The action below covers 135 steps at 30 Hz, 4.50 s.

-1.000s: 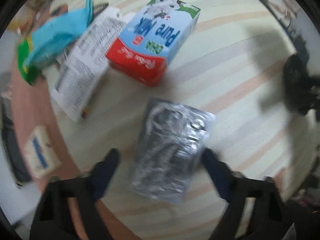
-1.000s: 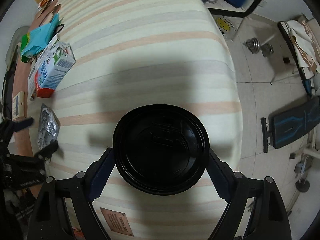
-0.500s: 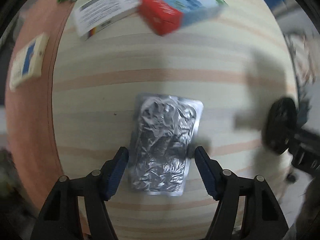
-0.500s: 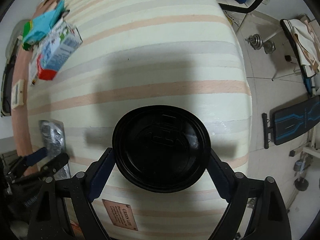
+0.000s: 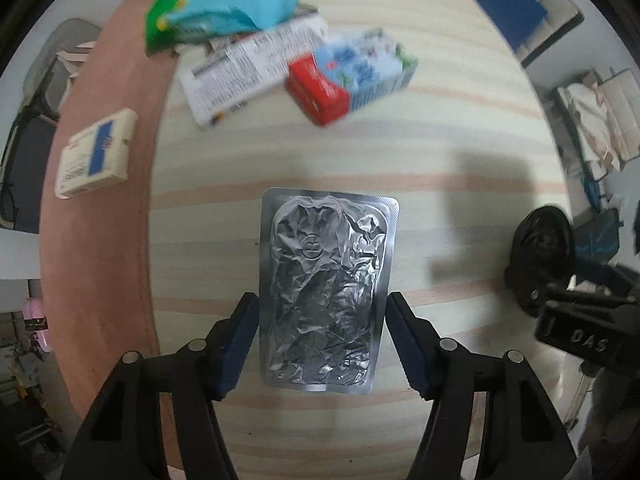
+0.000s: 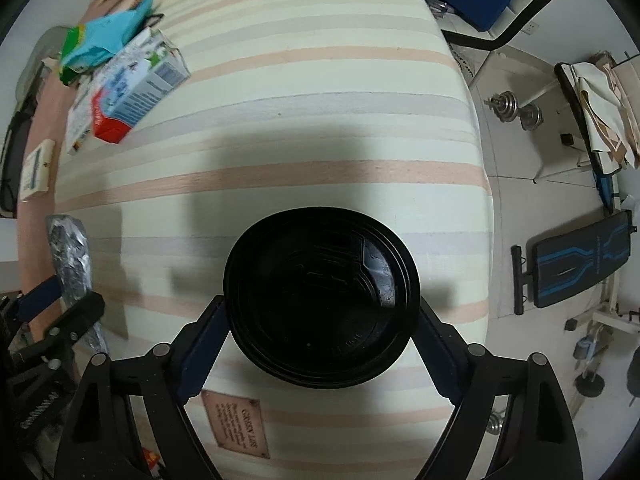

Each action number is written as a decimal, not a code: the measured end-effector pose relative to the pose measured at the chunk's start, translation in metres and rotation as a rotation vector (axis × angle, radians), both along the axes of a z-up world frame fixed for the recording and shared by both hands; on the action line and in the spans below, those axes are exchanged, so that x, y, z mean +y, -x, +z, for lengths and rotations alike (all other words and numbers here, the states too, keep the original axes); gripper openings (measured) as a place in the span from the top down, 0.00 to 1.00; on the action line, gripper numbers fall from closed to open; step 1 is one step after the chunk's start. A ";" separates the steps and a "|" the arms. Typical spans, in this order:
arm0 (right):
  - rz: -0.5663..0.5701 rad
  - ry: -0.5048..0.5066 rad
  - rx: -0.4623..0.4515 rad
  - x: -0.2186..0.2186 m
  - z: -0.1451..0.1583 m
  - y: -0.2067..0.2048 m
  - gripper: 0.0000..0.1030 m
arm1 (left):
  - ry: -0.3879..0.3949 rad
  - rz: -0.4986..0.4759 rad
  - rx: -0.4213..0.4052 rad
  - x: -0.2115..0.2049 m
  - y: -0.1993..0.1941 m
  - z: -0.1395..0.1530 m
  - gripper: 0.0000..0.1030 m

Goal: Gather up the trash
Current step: 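Carry the blister pack and black lid to the bin and release both, then raise both tools from the bin back toward the table items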

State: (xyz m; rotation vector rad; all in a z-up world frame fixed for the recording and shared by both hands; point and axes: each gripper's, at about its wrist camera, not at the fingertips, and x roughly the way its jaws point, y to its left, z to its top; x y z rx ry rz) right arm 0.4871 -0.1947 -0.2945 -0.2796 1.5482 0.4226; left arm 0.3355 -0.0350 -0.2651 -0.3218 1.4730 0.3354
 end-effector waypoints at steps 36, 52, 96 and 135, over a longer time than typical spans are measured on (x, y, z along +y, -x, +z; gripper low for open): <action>-0.212 -0.111 0.103 -0.055 -0.073 0.423 0.13 | 0.405 0.166 -0.040 0.015 0.333 -0.098 0.40; -0.258 -0.176 0.228 -0.036 -0.357 0.395 0.00 | 0.320 0.171 0.063 0.027 0.307 -0.330 0.00; -0.086 0.060 -0.029 -0.054 -0.084 0.449 0.00 | 0.031 0.072 0.070 -0.025 0.374 -0.089 0.00; 0.308 0.048 -0.051 0.202 0.020 -0.042 0.00 | -0.235 0.382 0.115 0.163 0.039 -0.013 0.00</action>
